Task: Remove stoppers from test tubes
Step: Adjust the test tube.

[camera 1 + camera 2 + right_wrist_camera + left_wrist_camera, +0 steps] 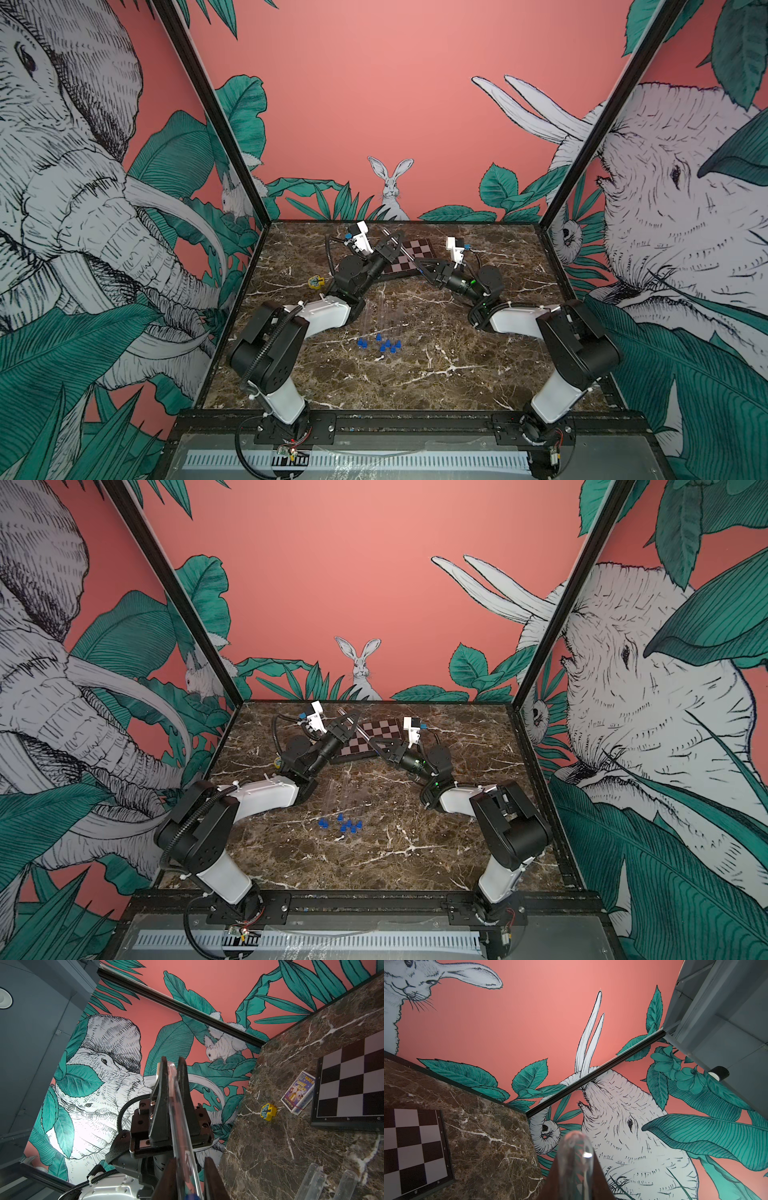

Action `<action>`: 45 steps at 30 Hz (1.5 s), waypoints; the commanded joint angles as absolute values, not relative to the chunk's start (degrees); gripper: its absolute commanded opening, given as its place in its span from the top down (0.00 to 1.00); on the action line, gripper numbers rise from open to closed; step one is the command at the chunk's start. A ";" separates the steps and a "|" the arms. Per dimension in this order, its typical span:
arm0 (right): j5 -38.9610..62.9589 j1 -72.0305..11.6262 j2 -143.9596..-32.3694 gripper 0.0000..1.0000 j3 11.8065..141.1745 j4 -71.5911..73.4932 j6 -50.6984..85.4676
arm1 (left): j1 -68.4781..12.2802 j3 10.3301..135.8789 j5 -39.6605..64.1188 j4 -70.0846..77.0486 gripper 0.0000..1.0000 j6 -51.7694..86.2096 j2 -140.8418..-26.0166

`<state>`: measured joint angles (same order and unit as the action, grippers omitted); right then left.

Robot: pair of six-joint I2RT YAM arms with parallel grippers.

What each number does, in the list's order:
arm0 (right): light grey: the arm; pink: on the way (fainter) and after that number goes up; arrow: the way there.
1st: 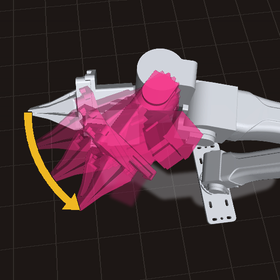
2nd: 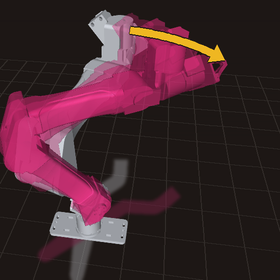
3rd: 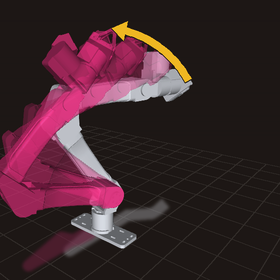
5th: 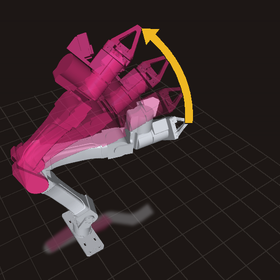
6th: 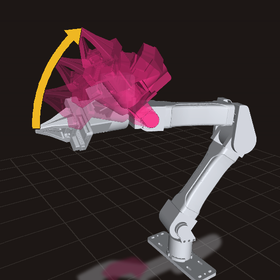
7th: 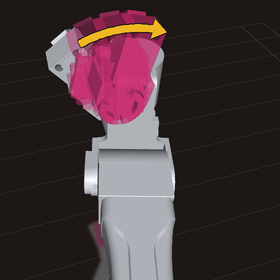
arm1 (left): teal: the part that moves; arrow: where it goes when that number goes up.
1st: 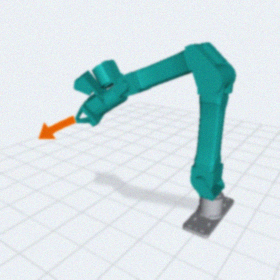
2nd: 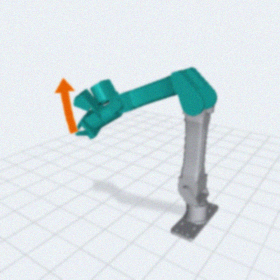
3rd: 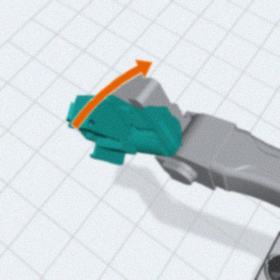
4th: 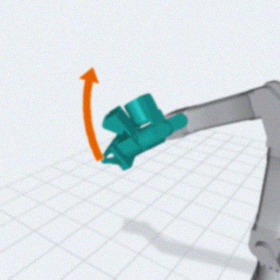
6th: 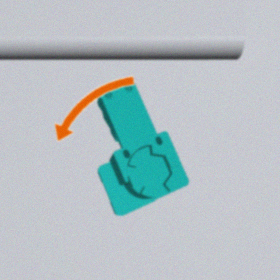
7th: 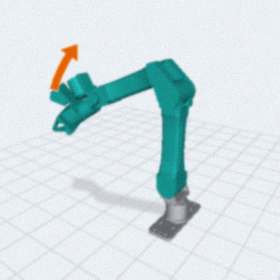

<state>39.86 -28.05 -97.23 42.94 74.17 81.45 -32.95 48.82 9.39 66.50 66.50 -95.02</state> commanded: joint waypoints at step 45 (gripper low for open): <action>47.98 -21.97 -85.78 0.96 73.74 -12.34 39.62 | -42.79 53.26 -4.69 -11.07 0.38 -22.75 -63.83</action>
